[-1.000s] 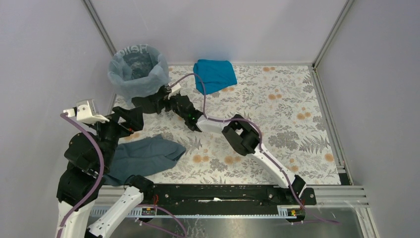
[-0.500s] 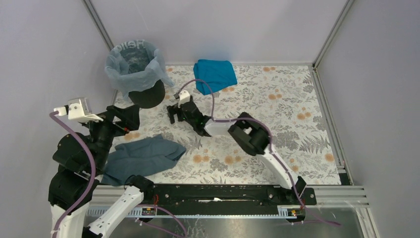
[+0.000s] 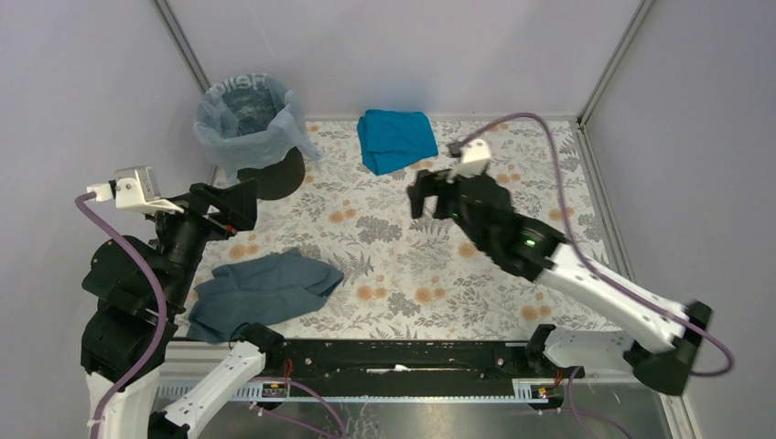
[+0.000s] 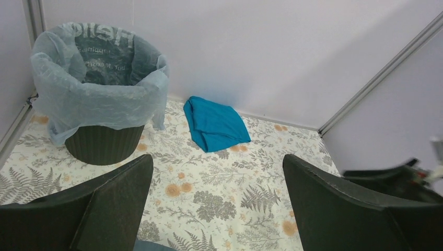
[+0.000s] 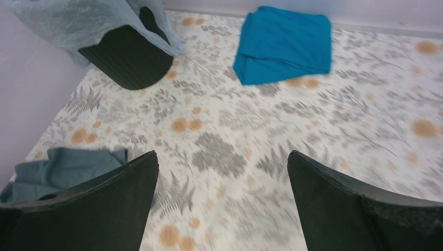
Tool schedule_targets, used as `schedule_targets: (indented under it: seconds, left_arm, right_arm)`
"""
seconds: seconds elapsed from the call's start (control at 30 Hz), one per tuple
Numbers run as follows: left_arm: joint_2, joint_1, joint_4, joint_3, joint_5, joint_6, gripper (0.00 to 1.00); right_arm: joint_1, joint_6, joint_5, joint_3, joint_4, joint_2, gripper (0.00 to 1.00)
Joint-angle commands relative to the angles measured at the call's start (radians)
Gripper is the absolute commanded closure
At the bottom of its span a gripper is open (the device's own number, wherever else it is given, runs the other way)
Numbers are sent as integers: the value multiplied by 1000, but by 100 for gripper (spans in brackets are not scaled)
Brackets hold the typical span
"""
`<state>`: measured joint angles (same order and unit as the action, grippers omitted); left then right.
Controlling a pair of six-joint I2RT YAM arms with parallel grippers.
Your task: Put the trash bags into the trash bin
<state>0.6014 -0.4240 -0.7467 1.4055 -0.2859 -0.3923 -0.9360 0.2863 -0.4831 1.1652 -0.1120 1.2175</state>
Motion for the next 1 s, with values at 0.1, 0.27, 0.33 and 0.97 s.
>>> schedule_targets:
  seconds: [0.1, 0.27, 0.33, 0.97]
  left_arm:
    - [32, -2, 88, 34, 7, -8, 1]
    - [52, -2, 89, 79, 27, -32, 1]
    - [53, -2, 88, 89, 15, -32, 1]
    - [60, -2, 89, 103, -66, 6, 1]
  right_arm:
    - [-3, 24, -36, 95, -515, -375, 0]
    - [-2, -41, -65, 186, -531, -487, 0]
    - [-2, -66, -83, 218, -531, -490, 0]
    - [-3, -158, -110, 182, -387, -529, 0]
